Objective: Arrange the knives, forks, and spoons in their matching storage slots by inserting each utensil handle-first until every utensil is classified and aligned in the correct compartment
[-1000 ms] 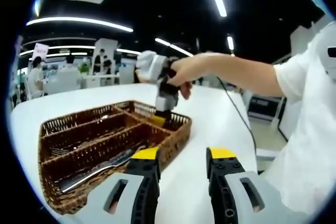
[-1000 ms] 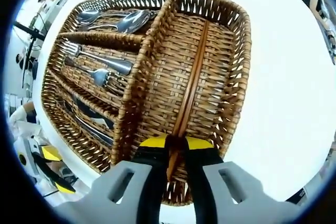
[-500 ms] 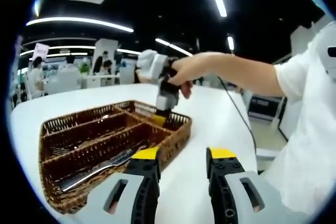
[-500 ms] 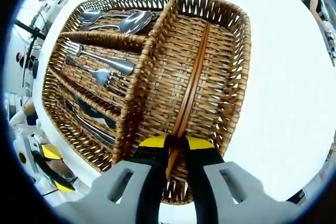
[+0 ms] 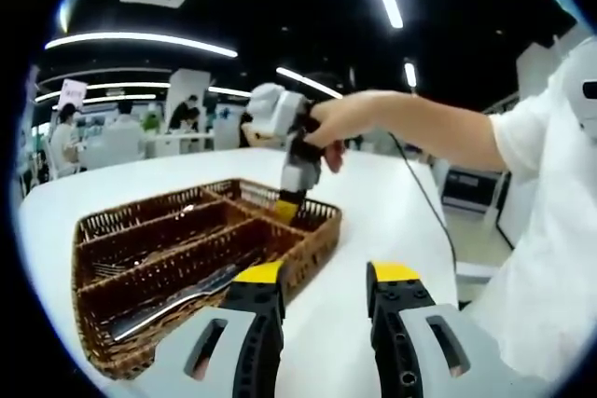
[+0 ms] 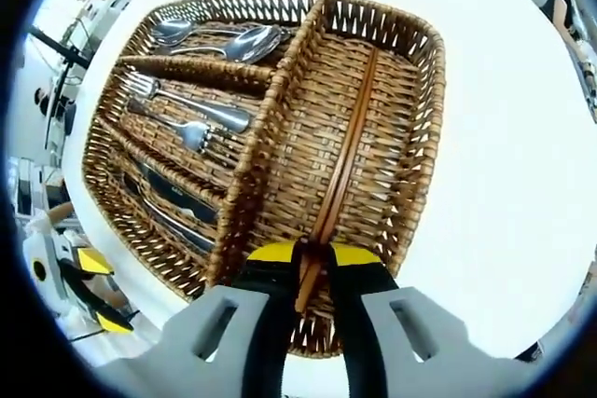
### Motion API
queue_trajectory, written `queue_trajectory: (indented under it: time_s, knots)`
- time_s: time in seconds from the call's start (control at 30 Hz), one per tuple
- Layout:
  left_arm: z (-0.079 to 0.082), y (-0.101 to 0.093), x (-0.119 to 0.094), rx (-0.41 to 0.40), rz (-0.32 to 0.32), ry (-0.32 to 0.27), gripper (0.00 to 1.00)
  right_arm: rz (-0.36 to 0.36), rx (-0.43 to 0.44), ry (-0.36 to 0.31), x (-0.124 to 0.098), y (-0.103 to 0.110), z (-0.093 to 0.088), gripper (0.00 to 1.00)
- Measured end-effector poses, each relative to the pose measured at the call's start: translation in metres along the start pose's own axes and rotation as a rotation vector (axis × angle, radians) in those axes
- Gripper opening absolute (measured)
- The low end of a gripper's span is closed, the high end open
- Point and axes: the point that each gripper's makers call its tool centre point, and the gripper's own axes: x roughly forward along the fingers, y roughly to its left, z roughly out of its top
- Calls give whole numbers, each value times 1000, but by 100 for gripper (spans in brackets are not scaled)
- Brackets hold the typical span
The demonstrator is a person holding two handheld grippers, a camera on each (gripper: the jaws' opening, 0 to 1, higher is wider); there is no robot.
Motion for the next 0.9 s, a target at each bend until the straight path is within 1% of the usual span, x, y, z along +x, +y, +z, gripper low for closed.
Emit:
queue_trajectory:
  time_s: [0.37, 0.53, 0.57, 0.63, 0.67, 0.83, 0.9]
  knots:
    - [1, -2, -2, 8, 6, 6, 34, 11, -58, -34, -4, 4, -4, 11]
    - [2, -1, -3, 14, 14, 6, 34, 12, -111, -66, -8, 5, -4, 11]
    - [2, 0, -4, 14, 16, 6, 34, 14, -147, -72, -9, 6, -5, 11]
    - [2, 0, -5, 16, 19, 7, 34, 17, -145, -73, -9, 6, -7, 11]
    - [3, 0, -5, 18, 21, 7, 34, 19, -164, -81, -9, 6, -7, 11]
    - [3, 0, -7, 22, 27, 6, 34, 29, -182, -110, -11, 5, -7, 11]
    - [3, -1, -8, 22, 28, 7, 34, 30, -208, -134, -13, 4, -5, 11]
